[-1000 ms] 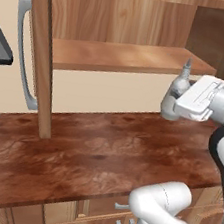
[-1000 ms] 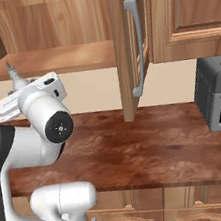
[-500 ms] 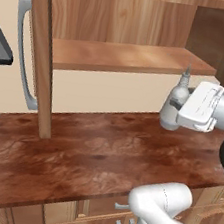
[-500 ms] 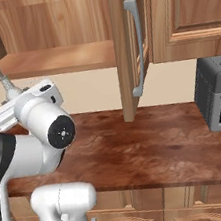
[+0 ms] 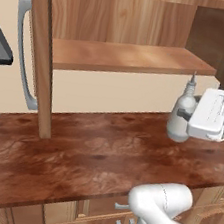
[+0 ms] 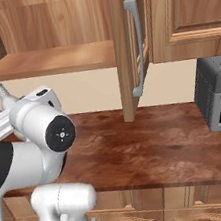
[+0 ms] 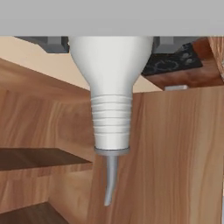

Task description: Move the condiment bottle and oil and vinegar bottle from the cabinet to the dining counter.

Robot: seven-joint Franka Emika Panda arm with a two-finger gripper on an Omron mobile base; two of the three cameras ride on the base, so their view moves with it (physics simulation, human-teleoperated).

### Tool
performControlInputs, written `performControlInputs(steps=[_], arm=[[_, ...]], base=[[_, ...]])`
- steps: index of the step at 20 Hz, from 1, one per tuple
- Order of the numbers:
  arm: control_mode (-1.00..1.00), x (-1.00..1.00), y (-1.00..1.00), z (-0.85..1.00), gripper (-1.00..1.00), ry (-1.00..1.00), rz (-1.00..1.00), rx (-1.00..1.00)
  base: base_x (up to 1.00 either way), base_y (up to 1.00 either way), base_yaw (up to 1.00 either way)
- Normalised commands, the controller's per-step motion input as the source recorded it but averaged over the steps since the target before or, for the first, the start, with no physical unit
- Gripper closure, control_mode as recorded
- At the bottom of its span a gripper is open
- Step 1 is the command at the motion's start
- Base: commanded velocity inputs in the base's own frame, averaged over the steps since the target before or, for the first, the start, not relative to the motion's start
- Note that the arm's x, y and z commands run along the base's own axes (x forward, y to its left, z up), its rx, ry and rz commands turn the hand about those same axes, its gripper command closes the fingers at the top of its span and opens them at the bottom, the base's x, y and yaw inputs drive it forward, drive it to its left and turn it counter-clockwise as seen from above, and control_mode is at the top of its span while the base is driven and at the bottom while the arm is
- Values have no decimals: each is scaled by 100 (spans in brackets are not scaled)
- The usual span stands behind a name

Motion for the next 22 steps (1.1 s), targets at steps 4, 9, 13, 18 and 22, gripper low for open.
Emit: performControlInputs(steps=[4,9,13,18,22], arm=[[100,0,0,0,100,0,0,0],[100,0,0,0,100,0,0,0],[100,0,0,0,100,0,0,0],[100,0,0,0,100,0,0,0],[100,0,0,0,100,0,0,0]], base=[[-55,9,3],[-58,10,3],[-63,19,7],[-50,66,18],[-46,74,26]])
